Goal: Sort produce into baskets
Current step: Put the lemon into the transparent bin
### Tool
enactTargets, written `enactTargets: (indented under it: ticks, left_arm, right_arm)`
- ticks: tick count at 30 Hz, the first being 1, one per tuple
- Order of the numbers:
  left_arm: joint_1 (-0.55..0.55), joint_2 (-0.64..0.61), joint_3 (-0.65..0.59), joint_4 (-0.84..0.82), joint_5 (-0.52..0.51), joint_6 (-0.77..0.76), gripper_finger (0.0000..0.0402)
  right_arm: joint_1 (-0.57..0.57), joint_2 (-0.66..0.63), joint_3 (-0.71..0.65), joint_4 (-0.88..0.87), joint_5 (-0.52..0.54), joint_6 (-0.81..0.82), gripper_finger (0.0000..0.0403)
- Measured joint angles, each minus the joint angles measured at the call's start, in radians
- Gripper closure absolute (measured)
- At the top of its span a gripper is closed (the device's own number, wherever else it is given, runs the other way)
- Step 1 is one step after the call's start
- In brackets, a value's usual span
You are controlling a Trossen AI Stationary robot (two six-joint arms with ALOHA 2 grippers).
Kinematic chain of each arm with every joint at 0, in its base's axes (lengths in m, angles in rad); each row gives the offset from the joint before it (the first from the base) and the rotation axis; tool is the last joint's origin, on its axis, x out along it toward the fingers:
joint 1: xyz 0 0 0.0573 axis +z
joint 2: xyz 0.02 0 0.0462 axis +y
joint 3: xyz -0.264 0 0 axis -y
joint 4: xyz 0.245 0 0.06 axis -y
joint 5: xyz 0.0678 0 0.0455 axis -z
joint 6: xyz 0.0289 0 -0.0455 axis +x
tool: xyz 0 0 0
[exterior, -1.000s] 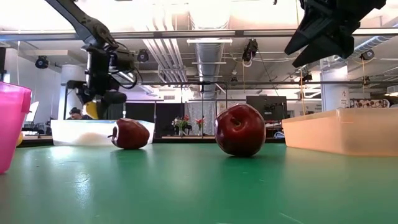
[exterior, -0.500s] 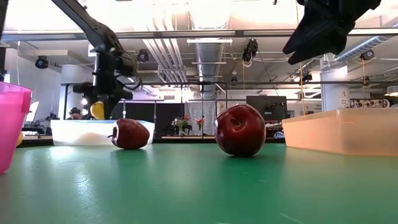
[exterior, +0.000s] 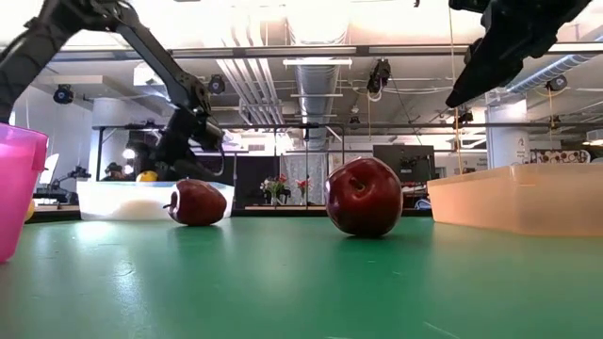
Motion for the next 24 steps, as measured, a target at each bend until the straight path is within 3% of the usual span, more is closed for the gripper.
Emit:
enactTargets:
  ticks: [10, 14, 20, 24]
  left_arm:
    - [0.007, 0.088, 0.051, -0.035, -0.015, 0.02, 0.0199]
    - [0.006, 0.077, 0.05, -0.078, -0.118, 0.03, 0.0163]
    - [-0.002, 0.059, 0.046, -0.078, -0.093, 0.056, 0.0107]
    - [-0.025, 0.018, 0.045, -0.149, -0.08, 0.1, 0.0086]
  right_arm:
    - [-0.084, -0.041, 0.023, -0.069, 0.008, -0.135, 0.0163]
    - [-0.166, -0.059, 0.101, -0.213, 0.009, -0.182, 0.0163]
    - [-0.333, -0.061, 0.187, -0.329, 0.009, -0.312, 0.0163]
    - [-0.516, -0.061, 0.205, -0.329, 0.008, -0.324, 0.0163]
